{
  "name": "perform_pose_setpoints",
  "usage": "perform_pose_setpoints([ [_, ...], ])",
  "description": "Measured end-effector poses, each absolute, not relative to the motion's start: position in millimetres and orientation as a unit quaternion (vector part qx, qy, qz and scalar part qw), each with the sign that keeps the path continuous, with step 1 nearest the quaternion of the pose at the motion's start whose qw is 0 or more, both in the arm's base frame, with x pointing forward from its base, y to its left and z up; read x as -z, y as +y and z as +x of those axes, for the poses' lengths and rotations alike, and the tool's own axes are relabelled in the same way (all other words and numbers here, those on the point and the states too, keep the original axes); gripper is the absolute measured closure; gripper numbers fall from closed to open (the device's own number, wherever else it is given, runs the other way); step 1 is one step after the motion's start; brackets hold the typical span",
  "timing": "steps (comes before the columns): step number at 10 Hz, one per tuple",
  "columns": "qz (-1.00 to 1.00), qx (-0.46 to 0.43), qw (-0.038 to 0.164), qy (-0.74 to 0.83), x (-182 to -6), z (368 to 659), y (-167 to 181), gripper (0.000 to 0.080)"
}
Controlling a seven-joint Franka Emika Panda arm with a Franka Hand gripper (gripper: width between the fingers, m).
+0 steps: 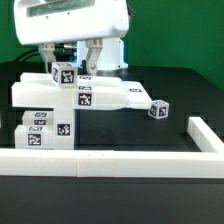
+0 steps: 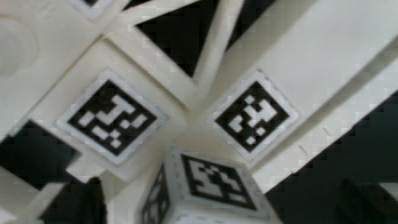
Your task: Assemble chair
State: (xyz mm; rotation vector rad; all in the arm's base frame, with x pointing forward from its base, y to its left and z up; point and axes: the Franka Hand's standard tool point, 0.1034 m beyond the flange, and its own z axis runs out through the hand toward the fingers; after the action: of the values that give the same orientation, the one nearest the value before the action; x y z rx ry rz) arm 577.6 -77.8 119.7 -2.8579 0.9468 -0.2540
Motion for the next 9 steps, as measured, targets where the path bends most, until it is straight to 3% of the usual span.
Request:
perform_pose_setpoints([
  [6, -0.996, 0.09, 0.016, 0.001, -118.7, 576.5, -83.7, 0.0151],
  [9, -0.997, 0.071, 0.024, -0.003, -117.1, 573.6, -81.5, 0.0151],
])
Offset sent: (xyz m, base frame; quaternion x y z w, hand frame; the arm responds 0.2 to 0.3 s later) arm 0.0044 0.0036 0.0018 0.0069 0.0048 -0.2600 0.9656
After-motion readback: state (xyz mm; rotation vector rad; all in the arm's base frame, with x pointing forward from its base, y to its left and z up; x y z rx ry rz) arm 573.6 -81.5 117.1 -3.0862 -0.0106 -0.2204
